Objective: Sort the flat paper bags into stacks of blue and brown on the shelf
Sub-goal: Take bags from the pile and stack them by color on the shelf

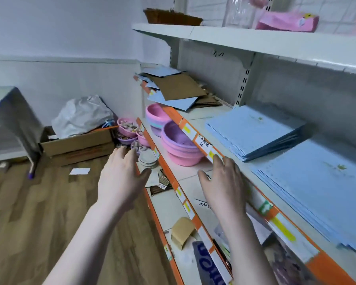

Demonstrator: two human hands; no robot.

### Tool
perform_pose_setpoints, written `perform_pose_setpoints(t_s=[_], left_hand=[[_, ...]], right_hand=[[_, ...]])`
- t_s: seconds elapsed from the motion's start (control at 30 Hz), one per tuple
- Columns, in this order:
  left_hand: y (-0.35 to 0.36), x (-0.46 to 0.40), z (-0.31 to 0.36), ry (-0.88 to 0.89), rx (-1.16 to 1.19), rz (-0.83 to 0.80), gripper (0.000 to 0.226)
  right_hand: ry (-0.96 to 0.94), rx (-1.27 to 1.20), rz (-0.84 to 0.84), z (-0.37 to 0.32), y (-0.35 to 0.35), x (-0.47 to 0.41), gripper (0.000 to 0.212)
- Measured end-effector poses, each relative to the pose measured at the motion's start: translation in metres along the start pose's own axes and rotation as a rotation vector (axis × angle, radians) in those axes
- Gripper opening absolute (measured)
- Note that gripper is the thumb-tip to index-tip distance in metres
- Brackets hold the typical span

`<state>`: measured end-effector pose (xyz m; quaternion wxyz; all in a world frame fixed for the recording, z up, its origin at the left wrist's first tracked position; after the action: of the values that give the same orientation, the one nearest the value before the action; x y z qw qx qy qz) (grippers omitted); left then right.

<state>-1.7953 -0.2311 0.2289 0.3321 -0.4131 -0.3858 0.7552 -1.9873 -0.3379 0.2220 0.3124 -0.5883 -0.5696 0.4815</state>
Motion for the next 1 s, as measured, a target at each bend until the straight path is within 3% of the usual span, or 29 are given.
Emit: perform_pose_setpoints(t_s=[0.33, 0.73, 1.0], left_hand=[[0.037, -0.17, -0.072, 0.01, 0.026, 0.028, 0.056], [0.083, -0.43, -0.207, 0.224, 0.064, -0.025, 0.058], [0.113, -0.578, -0.254, 0.332, 0.122, -0.064, 0.059]], right_hand=[[0.015, -0.059, -0.007, -0.091, 0.068, -0.147, 0.056], [0.253, -0.047, 0.125, -0.241, 0.153, -0.309, 0.052], [0.32, 0.043, 0.138, -0.322, 0.191, -0.409, 0.052]])
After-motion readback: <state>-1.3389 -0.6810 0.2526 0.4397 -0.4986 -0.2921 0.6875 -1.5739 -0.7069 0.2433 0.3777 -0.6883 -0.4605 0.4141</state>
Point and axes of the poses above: each hand's wrist, its own x-axis away from the middle knuckle, its own y-axis out of the palm, z = x × y, the point moved 9 cm from there along -x, towards the middle knuckle, and after that the axes turned 12 degrees about y, right-handed, at the moved point
